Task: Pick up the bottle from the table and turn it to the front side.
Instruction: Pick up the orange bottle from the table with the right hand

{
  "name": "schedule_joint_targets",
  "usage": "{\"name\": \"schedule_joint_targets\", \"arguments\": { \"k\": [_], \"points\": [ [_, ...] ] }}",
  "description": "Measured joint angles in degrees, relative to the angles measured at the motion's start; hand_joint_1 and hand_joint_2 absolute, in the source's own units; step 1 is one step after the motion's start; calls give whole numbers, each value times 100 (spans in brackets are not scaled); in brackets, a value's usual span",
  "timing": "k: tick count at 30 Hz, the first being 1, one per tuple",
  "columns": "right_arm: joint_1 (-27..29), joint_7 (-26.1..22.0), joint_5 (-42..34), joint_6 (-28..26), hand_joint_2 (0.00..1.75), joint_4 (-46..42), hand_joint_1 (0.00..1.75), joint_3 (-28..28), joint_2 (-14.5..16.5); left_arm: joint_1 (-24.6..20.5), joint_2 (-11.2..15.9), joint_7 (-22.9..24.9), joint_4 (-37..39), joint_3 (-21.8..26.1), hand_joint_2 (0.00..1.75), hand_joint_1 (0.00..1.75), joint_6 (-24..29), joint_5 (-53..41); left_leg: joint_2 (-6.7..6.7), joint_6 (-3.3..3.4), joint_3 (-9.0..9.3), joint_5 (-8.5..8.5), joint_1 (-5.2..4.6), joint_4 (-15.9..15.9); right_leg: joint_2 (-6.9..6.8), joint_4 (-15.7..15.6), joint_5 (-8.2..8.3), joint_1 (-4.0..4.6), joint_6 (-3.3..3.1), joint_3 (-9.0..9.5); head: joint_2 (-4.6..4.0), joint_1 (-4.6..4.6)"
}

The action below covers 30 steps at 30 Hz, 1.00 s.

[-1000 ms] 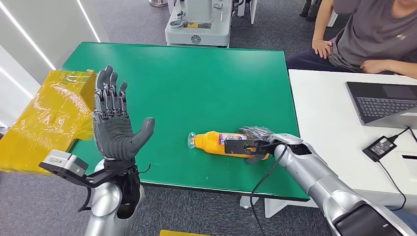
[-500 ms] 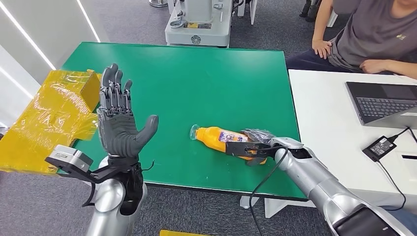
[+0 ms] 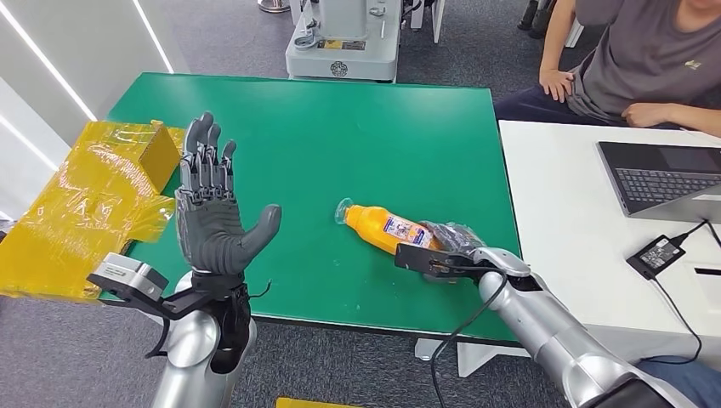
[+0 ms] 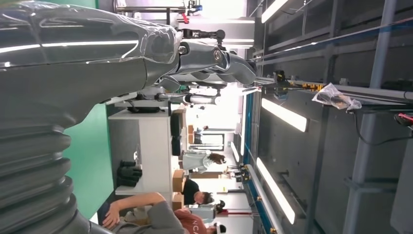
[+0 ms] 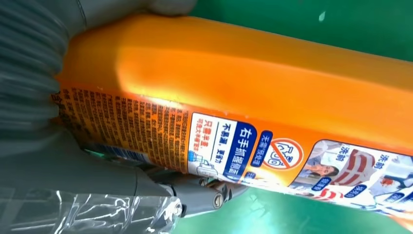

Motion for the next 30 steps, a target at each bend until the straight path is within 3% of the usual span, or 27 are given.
{"name": "schedule_joint_targets", "arguments": {
  "k": [12, 17, 20, 25, 30],
  "points": [
    [120, -64, 33, -52, 175, -151, 175, -97, 50, 30, 0, 0, -1, 0, 175, 0, -2, -22, -2, 0, -3, 0, 0, -1, -1, 1, -1, 0, 0, -1, 0, -1],
    [139, -250, 26, -436, 175, -227, 175, -207, 189, 99, 1, 0, -36, 0, 175, 0, 50, -45, 0, 0, -7, 0, 0, -2, -1, 2, -1, 0, 0, -3, 0, -2],
    [133, -337, -26, -958, 175, -360, 175, -339, 374, 144, 2, -21, -72, 1, 175, 0, 125, -60, -2, 0, -7, 0, 1, -2, -2, 3, -1, 1, 0, -4, 0, -1],
    [161, -492, -178, -2529, 175, -764, 175, -810, 782, 232, -2, -101, -149, 28, 175, 0, 234, -61, -2, -1, -6, 0, 2, -4, -2, 3, -3, 2, 0, -9, 0, -2],
    [489, -821, -201, -3643, 175, -1280, 175, -1278, 1083, 225, -6, -126, -205, 35, 175, 0, 302, -236, -3, -1, -7, 0, 2, -5, -3, 1, -3, 2, 1, -8, 0, -1]
  ]
}}
